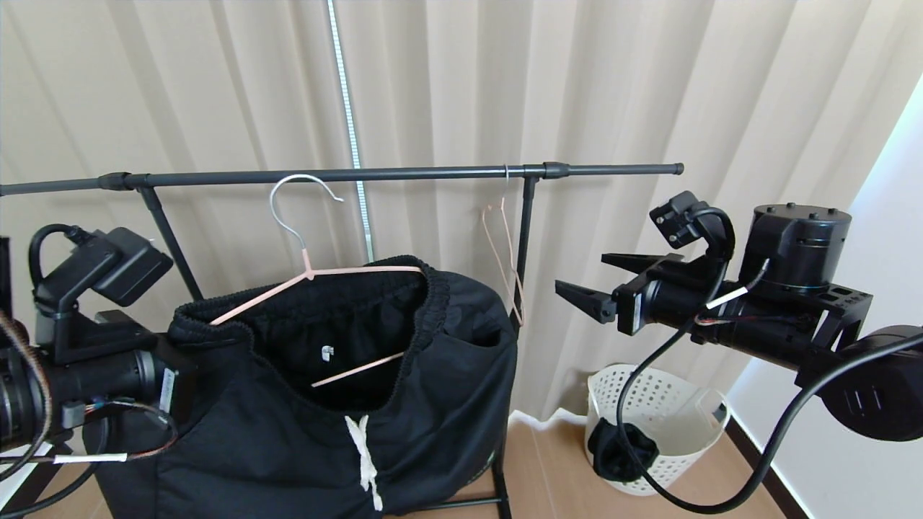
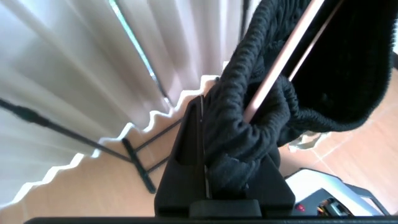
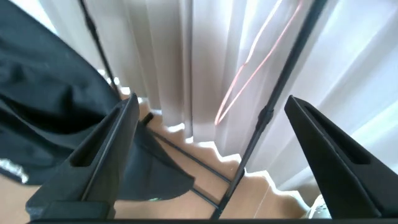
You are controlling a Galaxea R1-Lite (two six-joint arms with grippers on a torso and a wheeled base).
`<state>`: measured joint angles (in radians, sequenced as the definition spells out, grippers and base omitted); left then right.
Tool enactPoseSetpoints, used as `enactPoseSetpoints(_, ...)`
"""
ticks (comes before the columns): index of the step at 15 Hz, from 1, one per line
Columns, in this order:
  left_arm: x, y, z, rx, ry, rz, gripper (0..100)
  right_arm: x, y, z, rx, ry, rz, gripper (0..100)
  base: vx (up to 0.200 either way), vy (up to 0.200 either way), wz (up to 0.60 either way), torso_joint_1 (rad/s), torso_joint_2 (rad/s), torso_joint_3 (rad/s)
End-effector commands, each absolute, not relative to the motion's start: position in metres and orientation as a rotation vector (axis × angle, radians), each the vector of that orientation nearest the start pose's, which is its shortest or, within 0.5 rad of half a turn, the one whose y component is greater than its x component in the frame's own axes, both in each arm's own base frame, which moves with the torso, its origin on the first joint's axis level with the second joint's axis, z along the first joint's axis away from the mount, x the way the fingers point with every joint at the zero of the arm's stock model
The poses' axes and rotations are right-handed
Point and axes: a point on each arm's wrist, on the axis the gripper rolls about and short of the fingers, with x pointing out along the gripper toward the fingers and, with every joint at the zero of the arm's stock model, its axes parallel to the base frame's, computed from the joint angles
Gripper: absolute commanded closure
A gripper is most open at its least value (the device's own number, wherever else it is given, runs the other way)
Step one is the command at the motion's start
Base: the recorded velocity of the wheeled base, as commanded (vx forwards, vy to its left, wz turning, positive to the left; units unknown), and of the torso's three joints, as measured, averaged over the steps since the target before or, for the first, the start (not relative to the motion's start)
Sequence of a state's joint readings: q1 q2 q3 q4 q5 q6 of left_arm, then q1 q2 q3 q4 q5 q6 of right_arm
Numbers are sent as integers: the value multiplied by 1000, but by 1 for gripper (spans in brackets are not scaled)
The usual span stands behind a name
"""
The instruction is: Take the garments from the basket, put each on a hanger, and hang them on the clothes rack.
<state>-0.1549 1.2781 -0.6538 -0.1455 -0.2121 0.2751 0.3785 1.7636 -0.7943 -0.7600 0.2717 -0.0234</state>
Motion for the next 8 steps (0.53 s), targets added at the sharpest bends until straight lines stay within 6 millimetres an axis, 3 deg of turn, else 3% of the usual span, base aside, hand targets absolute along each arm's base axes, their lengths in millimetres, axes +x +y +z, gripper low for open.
enactPoseSetpoints(1, 218, -49, 191, 266, 500, -403, 100, 292, 123, 176, -34, 190, 652, 0, 0, 0, 0, 0, 0, 0)
enactPoseSetpoints(5, 249, -67, 169, 324, 599, -329, 100, 293, 123, 174, -35, 199, 651, 0, 0, 0, 0, 0, 0, 0)
enactPoseSetpoints(8, 270, -71, 166, 281, 617, -266, 100, 294, 124, 174, -35, 198, 648, 0, 0, 0, 0, 0, 0, 0)
